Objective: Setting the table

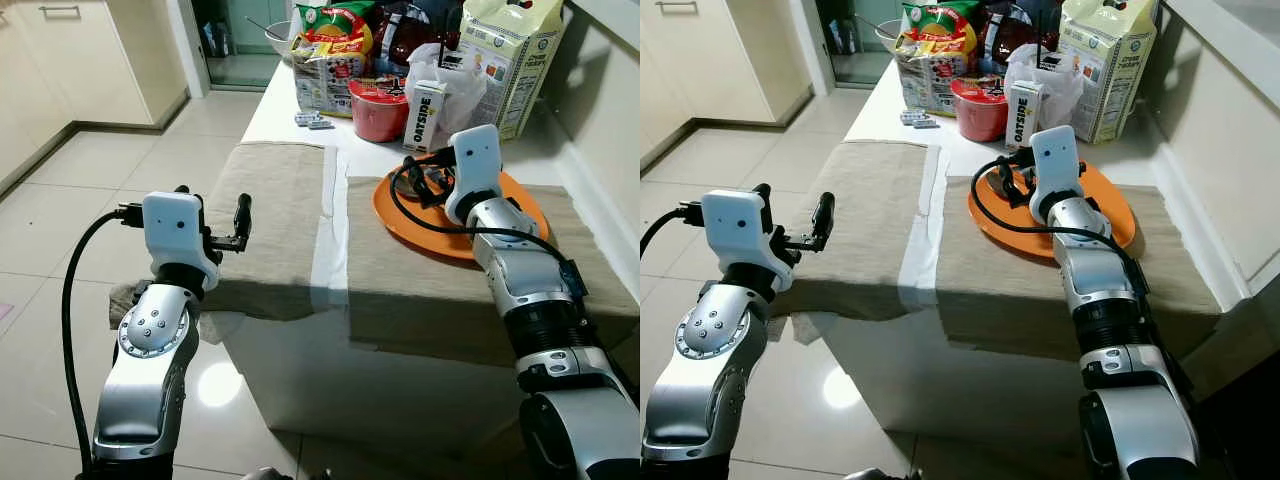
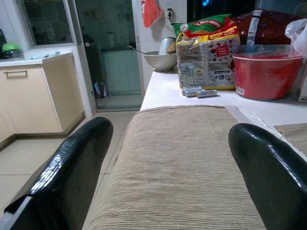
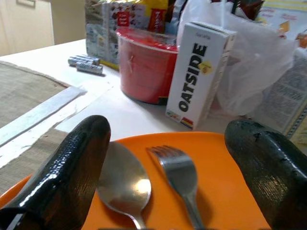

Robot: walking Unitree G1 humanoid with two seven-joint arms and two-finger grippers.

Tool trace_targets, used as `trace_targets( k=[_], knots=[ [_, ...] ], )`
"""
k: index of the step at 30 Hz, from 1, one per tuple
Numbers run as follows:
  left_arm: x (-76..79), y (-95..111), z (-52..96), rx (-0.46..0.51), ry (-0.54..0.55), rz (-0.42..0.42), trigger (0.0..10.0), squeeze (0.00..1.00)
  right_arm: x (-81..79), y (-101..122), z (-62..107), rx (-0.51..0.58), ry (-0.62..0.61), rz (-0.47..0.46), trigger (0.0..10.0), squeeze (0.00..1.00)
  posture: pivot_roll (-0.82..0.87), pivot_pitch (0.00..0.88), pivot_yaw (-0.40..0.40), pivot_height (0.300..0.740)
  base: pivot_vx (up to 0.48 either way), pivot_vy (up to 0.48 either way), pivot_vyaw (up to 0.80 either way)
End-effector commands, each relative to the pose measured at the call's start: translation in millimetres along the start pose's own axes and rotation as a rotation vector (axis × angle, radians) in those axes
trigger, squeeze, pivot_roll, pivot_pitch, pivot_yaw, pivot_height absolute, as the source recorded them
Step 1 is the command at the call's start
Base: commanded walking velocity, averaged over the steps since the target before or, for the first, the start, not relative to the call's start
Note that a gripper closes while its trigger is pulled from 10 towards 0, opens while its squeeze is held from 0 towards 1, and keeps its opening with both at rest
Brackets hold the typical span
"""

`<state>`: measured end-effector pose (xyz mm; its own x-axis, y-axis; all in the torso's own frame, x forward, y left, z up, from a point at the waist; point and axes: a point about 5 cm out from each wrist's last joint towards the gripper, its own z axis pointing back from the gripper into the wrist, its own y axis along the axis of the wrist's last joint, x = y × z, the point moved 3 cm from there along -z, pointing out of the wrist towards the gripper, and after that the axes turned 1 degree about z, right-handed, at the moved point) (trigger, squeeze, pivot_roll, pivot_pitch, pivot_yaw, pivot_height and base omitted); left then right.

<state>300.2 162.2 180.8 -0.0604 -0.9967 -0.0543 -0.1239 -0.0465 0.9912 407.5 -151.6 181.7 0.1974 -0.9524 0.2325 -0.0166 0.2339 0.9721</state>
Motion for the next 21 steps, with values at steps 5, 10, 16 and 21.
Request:
trace_targets(
  k=[5,10,16,21],
  knots=[
    [0.8,4,-1.2,0.012,0.002,-0.006,10.0,0.00,-14.5,5,-7.4,-0.031,0.063,-0.023,10.0,0.00,-0.09,0.000,0.065,0.740,0.000,0.000,0.00],
    [1.6,4,-0.9,0.013,-0.001,-0.005,10.0,0.00,-19.5,-5,-9.4,-0.083,0.073,-0.026,10.0,0.00,-0.09,0.000,0.065,0.740,0.000,0.000,0.00],
    [0.6,4,0.0,0.013,-0.001,-0.010,10.0,0.00,-16.4,-15,-10.8,-0.129,0.045,-0.010,10.0,0.00,-0.08,0.000,0.067,0.740,0.000,0.000,0.00],
    [0.2,4,0.3,0.012,-0.002,-0.013,10.0,0.00,-10.0,-20,-10.6,-0.150,0.015,0.016,10.0,0.00,-0.08,0.000,0.067,0.740,0.000,0.000,0.00]
  ],
)
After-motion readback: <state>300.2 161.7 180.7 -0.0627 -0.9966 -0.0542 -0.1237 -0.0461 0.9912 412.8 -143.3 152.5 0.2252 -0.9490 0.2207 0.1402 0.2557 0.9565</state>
